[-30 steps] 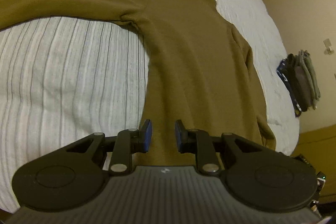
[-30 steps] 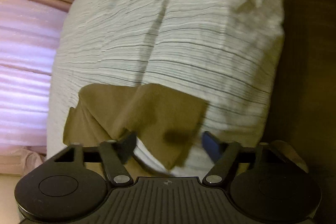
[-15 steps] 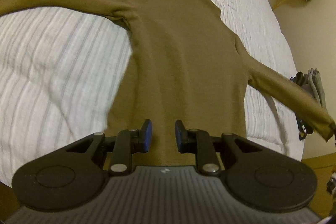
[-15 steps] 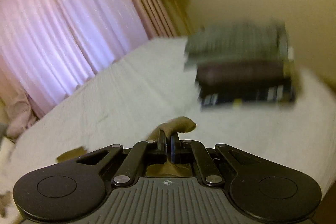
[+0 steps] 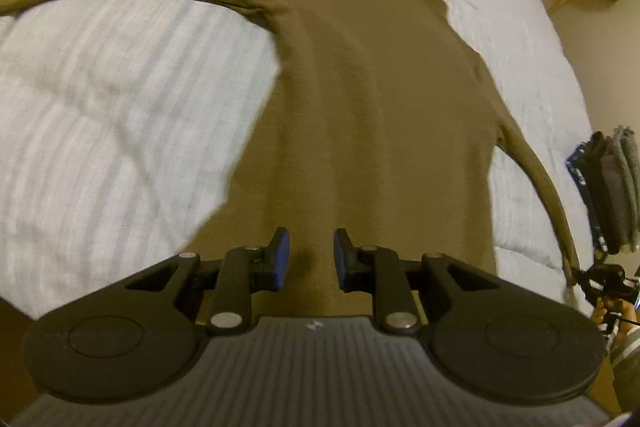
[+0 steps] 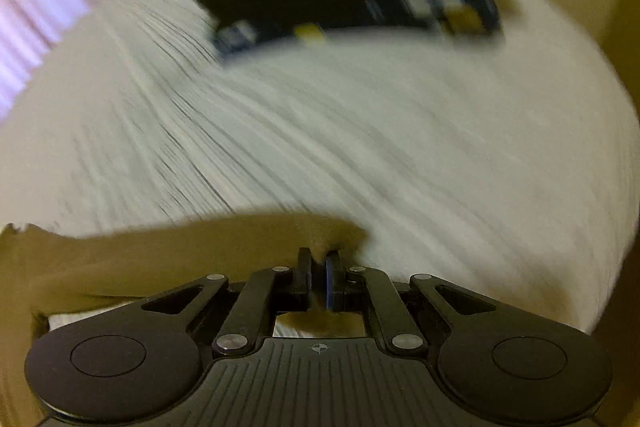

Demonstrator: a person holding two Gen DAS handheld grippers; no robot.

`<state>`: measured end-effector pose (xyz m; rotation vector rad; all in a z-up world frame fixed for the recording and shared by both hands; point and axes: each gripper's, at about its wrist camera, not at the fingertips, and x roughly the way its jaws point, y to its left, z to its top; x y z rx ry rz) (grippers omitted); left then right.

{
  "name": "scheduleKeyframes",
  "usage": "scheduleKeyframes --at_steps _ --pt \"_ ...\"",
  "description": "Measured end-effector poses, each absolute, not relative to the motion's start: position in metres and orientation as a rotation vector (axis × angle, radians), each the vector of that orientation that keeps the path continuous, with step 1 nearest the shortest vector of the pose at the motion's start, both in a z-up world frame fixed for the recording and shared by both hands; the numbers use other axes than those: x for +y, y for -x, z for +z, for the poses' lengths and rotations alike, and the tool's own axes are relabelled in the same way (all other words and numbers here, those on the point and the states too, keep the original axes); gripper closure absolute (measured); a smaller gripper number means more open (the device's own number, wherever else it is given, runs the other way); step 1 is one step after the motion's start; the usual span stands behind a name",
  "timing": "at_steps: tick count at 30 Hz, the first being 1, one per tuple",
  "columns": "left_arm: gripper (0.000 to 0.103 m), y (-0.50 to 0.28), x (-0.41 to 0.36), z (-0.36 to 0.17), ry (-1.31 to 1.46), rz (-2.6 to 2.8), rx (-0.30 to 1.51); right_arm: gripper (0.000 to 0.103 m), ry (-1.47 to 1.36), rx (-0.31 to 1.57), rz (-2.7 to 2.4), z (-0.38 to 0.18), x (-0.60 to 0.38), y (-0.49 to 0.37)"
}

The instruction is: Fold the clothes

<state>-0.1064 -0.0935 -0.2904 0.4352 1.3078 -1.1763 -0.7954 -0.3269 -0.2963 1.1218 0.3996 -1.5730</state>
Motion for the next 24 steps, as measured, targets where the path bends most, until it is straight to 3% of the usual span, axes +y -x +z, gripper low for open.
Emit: scheduleKeyframes --at_steps 1,2,3,7,10,16,18,19,20,21,22,24 --pt "0.084 0.1 -0.09 -0.288 -0.447 -1.17 1.297 0.078 -1.138 0.389 -1.574 -0.297 -0.319 0.795" --pt "0.081 0.095 -0.086 -0.286 -0.461 -1.168 1.286 0.047 -1.153 0.378 -1.574 -0.297 -0.311 0.795" --pt "0.08 0.089 -0.082 -0.284 -0.481 -1.169 1.275 0.027 -1.169 0.367 -1.574 -0.297 -0.302 0.795" --pt "0.076 0.068 -0.069 -0.288 -0.553 -1.196 1.251 0.027 -1.237 0.317 -1.549 -0.297 -0.268 0.791" --pt "0.067 0.057 -0.066 -0.3 -0.584 -1.251 1.248 0.027 -1.321 0.283 -1.308 -0.295 -0.229 0.748" --pt "0.067 0.051 -0.075 -0.347 -0.607 -1.345 1.308 0.027 -1.355 0.398 -0.935 -0.323 -0.171 0.64" --pt "0.079 0.049 -0.078 -0.362 -0.615 -1.367 1.345 0.027 -1.344 0.407 -0.906 -0.333 -0.163 0.616" --pt "0.099 0.046 -0.079 -0.367 -0.602 -1.379 1.377 0.027 -1.348 0.402 -0.896 -0.338 -0.161 0.606" --pt "0.101 0.043 -0.079 -0.369 -0.58 -1.384 1.407 0.043 -1.374 0.38 -0.895 -0.343 -0.16 0.602" --pt "0.102 0.039 -0.077 -0.367 -0.545 -1.389 1.437 0.089 -1.404 0.366 -0.887 -0.348 -0.162 0.599" --pt "0.103 0.034 -0.073 -0.36 -0.485 -1.413 1.473 0.097 -1.443 0.382 -0.867 -0.352 -0.167 0.598" --pt "0.103 0.019 -0.059 -0.34 -0.312 -1.485 1.557 0.101 -1.483 0.411 -0.791 -0.341 -0.172 0.597"
